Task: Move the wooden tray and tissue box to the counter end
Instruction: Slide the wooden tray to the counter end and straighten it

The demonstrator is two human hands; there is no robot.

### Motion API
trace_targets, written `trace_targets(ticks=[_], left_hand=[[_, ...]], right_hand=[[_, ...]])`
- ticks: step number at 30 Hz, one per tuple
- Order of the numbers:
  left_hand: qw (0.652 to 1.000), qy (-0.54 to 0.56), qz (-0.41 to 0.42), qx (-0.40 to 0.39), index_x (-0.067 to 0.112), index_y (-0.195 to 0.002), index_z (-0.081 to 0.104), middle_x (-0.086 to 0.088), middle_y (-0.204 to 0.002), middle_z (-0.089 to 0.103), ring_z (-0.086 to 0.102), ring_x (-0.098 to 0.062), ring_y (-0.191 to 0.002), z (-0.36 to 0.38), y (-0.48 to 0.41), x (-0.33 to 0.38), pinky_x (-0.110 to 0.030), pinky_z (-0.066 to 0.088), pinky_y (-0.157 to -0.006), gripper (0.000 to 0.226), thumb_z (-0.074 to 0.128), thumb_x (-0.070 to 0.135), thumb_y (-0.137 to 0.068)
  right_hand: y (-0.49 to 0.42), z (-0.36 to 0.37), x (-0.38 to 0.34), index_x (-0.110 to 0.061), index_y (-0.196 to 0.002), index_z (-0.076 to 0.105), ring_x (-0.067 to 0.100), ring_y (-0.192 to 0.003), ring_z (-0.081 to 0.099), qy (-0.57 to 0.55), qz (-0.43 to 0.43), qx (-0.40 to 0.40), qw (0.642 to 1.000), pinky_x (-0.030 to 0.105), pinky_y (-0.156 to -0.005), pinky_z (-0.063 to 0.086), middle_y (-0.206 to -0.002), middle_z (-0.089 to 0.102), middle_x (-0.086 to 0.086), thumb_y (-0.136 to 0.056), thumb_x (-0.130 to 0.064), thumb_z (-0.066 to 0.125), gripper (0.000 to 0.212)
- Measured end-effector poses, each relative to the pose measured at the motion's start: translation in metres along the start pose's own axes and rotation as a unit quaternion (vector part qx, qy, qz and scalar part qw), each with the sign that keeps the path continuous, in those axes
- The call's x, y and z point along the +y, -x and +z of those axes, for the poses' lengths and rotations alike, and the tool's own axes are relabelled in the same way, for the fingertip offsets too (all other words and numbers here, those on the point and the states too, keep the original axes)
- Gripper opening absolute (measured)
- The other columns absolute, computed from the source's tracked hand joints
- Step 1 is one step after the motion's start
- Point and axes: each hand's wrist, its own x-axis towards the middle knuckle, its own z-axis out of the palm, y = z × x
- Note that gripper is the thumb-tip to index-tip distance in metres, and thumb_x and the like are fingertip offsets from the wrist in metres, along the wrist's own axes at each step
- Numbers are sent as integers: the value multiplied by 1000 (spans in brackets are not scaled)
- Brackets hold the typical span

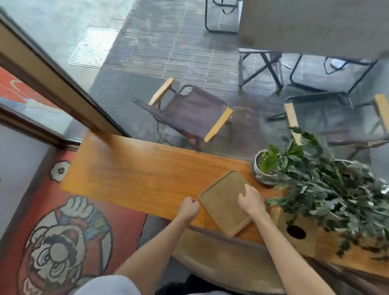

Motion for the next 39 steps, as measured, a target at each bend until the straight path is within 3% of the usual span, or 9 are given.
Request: trace_targets(ticks=[3,6,10,15,20,26,30,36,39], left_hand=[[997,28,-67,-29,6,-156,23,-20,-148,48,54,-37,-128,9,-34,-2,-36,51,-85,61,37,28,-101],[990,51,-111,-64,6,-159,11,-20,-158,36,39,-39,-143,20,-46,-1,-51,43,-112,70,40,32,-100],[977,105,-139,-120,15,-160,2,-10,-165,22,38,-37,-144,30,-51,-2,-52,47,-106,83,52,39,-99],[947,263,-137,-122,28,-158,14,-9,-155,42,47,-35,-135,19,-70,-17,-52,46,-108,90,65,29,-84],[959,247,-122,-66,47,-156,-4,-7,-169,-4,21,-37,-151,-53,-100,-59,-58,34,-117,96,64,32,-90],[990,135,-40,34,34,-160,7,-18,-167,-5,9,-38,-154,-180,-126,-110,-48,21,-122,76,53,22,-101],[994,78,50,64,25,-160,17,-8,-159,17,34,-35,-140,-251,-152,-151,-47,36,-117,69,50,16,-100],[971,-74,187,127,18,-160,18,-9,-161,26,24,-32,-145,-344,-182,-206,-45,23,-121,76,58,6,-96],[949,-127,270,105,21,-160,18,-3,-169,12,13,-32,-153,-377,-195,-231,-50,14,-125,81,65,18,-95]], right_hand=[[-20,15,-5,-13,-156,16,34,-151,14,-16,53,0,998,46,-122,19,-165,15,10,-96,-22,43,67],[-28,25,-2,-16,-158,8,31,-153,-2,-28,107,0,994,49,-123,9,-167,4,9,-95,-19,44,73],[-35,34,8,-19,-157,14,30,-152,10,10,149,17,989,49,-122,10,-164,16,10,-88,-26,48,77],[-37,37,-14,-26,-156,18,34,-144,25,41,155,-24,987,45,-121,16,-160,24,8,-86,-29,49,77],[-36,71,-72,-35,-156,15,35,-135,27,-11,107,-79,991,45,-112,30,-152,27,4,-88,-22,42,75],[-29,156,-166,-36,-156,12,32,-118,44,3,53,-50,997,40,-98,39,-136,39,8,-95,-27,45,71],[-25,214,-225,-37,-156,12,27,-98,52,-4,44,24,999,39,-85,45,-115,46,6,-98,-27,49,70],[-28,286,-305,-31,-157,15,19,-80,52,-45,-18,59,997,31,-68,42,-99,48,1,-98,-34,55,72],[-26,308,-330,-26,-157,12,17,-77,50,-46,-55,85,994,28,-65,41,-96,48,0,-97,-36,55,75]])
